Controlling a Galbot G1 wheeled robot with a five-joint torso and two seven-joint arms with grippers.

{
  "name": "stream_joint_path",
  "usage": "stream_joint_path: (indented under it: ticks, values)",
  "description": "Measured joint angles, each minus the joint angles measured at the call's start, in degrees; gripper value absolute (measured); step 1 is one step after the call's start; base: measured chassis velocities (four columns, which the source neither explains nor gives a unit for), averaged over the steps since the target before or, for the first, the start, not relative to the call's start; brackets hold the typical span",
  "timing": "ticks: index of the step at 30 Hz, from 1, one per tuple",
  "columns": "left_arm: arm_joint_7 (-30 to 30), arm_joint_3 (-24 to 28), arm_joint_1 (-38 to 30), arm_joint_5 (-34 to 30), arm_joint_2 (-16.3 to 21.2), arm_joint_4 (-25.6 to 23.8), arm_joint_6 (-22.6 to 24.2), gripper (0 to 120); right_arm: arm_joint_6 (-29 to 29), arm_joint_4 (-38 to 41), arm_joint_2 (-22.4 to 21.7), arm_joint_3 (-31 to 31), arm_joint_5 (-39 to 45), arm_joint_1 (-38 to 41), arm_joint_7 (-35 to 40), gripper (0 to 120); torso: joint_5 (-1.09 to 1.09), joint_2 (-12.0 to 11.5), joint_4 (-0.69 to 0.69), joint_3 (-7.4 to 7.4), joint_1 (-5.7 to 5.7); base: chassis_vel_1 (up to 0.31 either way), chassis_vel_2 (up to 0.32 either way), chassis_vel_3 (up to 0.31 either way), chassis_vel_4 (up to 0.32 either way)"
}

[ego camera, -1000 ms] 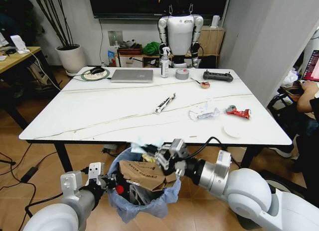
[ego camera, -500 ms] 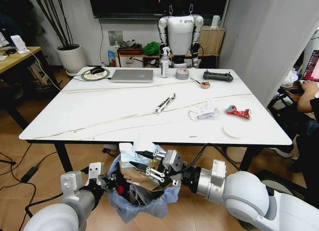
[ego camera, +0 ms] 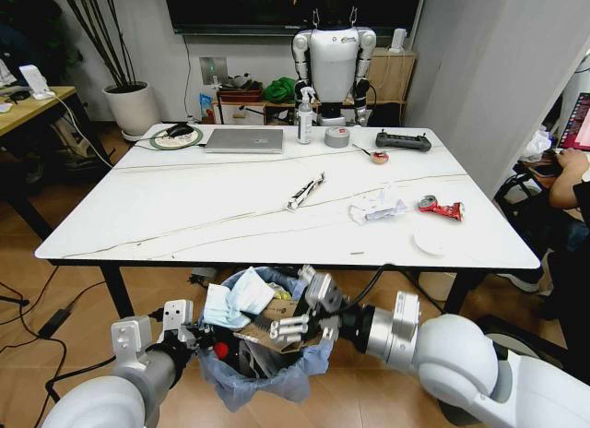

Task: Pick up the trash bin and place the trash from the table into it.

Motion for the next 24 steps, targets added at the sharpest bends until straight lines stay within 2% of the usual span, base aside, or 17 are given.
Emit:
stream_joint_path:
  ticks: [2,6,7,8,9,10,12,14,16,20,22,23,24]
  values:
    - [0.00,0.01,0.04,0.01,0.00,0.00,0.00,2,-0.42,-0.14,0.31,0.37,0.91,0.43,1.40,99,0.00,0.00,0.00,0.00,0.00,0.000,0.000,0.000,0.000]
    - [0.09,0.41,0.09,0.04,0.28,0.00,0.00,2,-5.30,-2.80,3.03,4.68,8.29,4.37,15.04,100,0.00,0.00,0.00,0.00,0.00,0.000,0.000,0.000,0.000]
    - [0.09,0.41,0.09,0.04,0.28,0.00,0.00,2,-5.30,-2.80,3.03,4.68,8.29,4.37,15.04,100,0.00,0.00,0.00,0.00,0.00,0.000,0.000,0.000,0.000]
    - [0.13,0.51,0.10,0.04,0.29,0.00,0.00,2,-6.50,-3.73,3.65,5.38,9.22,5.62,18.08,100,0.00,0.00,0.00,0.01,0.00,0.000,0.000,0.000,0.000]
    - [0.23,0.69,0.19,0.22,0.23,0.00,0.00,2,-9.03,-7.37,6.26,6.53,11.87,10.31,23.58,100,0.00,0.00,0.00,0.01,0.00,0.000,0.000,0.000,0.000]
    - [0.24,0.71,0.18,0.29,0.23,0.00,0.00,2,-9.63,-8.61,7.28,6.44,12.83,11.98,25.14,100,0.00,-0.01,-0.01,0.01,0.00,0.000,0.000,0.000,0.000]
    - [0.29,0.74,0.14,0.33,0.30,0.00,0.00,2,-11.54,-12.47,10.56,4.39,17.32,17.02,30.78,100,-0.01,-0.01,0.00,0.01,0.01,0.000,0.000,0.000,0.000]
    - [0.29,0.74,0.14,0.33,0.32,0.00,0.00,2,-11.81,-13.26,11.18,3.79,18.18,17.88,31.82,100,-0.01,-0.01,0.00,0.01,0.00,0.000,0.000,0.000,0.000]
    - [0.30,0.69,0.23,0.33,0.36,0.00,0.00,2,-12.87,-17.25,14.38,0.59,22.05,22.54,36.42,100,-0.02,-0.01,0.00,0.01,0.01,0.000,0.000,0.000,0.000]
    - [0.30,0.37,0.56,0.34,0.32,0.00,0.00,2,-14.54,-26.87,24.08,-5.30,29.70,31.94,46.14,100,-0.02,-0.02,0.03,0.01,0.01,0.000,0.000,0.000,0.000]
    - [0.30,0.34,0.59,0.34,0.30,0.00,0.00,2,-14.67,-27.71,24.88,-5.62,29.94,32.55,46.44,100,-0.03,-0.02,0.04,0.01,0.01,0.000,0.000,0.000,0.000]
    - [0.29,0.24,0.71,0.32,0.17,0.00,0.00,2,-15.31,-31.37,27.36,-6.89,30.11,34.78,46.81,100,-0.05,-0.01,0.05,0.01,0.01,0.000,0.000,0.000,0.000]
    - [0.27,0.23,0.75,0.32,0.12,0.00,0.00,2,-15.60,-32.61,27.97,-7.27,30.09,35.36,46.81,100,-0.04,-0.01,0.05,0.01,0.01,0.000,0.000,0.000,0.000]
